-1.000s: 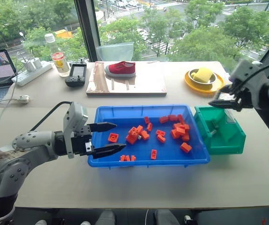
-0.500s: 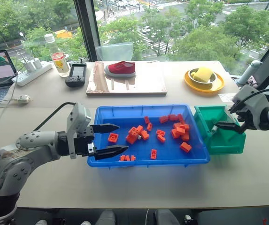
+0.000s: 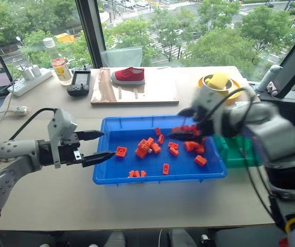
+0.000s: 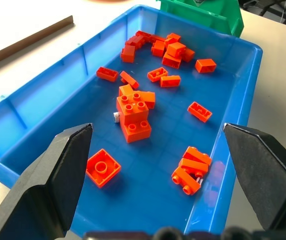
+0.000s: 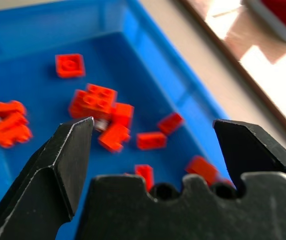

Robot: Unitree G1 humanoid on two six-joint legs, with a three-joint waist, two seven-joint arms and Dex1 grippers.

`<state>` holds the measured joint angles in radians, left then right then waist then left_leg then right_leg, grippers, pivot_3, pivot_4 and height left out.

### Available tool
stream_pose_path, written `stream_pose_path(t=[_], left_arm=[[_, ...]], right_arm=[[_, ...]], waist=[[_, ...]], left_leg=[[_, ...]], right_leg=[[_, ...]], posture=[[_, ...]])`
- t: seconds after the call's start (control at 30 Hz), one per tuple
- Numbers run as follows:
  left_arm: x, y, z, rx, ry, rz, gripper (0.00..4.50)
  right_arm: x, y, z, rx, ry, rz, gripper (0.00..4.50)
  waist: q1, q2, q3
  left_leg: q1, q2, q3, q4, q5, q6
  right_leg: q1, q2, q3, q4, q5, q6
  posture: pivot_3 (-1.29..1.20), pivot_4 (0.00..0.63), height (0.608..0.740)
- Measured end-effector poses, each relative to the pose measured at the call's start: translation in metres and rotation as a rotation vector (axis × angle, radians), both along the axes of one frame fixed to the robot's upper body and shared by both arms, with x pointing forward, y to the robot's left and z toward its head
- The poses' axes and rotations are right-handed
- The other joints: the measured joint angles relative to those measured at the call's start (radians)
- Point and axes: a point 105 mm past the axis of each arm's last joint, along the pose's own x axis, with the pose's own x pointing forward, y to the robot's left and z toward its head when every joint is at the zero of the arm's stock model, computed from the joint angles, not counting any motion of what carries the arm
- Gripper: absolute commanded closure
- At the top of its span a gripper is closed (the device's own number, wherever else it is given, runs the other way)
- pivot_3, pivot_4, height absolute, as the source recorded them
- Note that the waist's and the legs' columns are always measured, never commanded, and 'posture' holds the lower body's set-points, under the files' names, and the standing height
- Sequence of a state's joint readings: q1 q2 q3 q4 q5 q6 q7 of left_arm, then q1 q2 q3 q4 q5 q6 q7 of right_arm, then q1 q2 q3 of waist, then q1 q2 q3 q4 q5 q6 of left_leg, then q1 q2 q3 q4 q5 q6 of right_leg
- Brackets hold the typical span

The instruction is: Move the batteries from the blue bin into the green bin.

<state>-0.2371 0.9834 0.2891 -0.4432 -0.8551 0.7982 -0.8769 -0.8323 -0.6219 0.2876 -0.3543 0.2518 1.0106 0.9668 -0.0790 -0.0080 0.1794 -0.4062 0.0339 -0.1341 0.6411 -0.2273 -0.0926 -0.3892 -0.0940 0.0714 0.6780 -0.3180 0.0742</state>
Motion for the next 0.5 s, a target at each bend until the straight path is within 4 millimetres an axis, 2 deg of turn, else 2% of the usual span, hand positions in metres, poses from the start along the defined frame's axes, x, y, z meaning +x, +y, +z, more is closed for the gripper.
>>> stream_pose_path(t=[0.07,0.17,0.3,0.5], left_arm=[[0.001,0.005,0.001,0.019,-0.009,0.021,0.00],[0.002,0.013,0.004,0.059,-0.027,0.049,0.00],[0.003,0.019,0.007,0.080,-0.043,0.071,0.00],[0.002,0.017,0.007,0.072,-0.051,0.075,0.00]], right_arm=[[-0.008,0.021,-0.017,-0.011,0.047,0.059,0.03],[-0.005,0.035,-0.032,-0.028,0.075,0.071,0.03],[0.016,0.035,-0.052,-0.076,0.089,0.012,0.03],[0.034,0.038,-0.053,-0.069,0.055,-0.052,0.03]], waist=[[0.011,-0.001,0.000],[0.011,-0.002,0.000],[0.006,-0.002,0.000],[0.005,-0.002,0.000]], left_leg=[[-0.001,0.000,0.000,0.000,0.000,-0.001],[0.000,0.000,0.000,0.000,0.001,-0.001],[0.003,0.000,0.000,-0.001,0.001,-0.002],[0.003,0.000,0.000,-0.001,0.001,-0.002]], right_leg=[[0.000,-0.001,-0.001,0.000,0.000,0.000],[0.000,-0.001,-0.001,-0.001,0.000,0.000],[0.000,0.000,-0.001,0.001,0.000,0.000],[-0.001,0.000,-0.001,0.002,0.000,0.000]], posture=[[0.00,0.150,0.740],[0.00,0.150,0.740],[0.00,0.150,0.740],[0.00,0.150,0.740]])
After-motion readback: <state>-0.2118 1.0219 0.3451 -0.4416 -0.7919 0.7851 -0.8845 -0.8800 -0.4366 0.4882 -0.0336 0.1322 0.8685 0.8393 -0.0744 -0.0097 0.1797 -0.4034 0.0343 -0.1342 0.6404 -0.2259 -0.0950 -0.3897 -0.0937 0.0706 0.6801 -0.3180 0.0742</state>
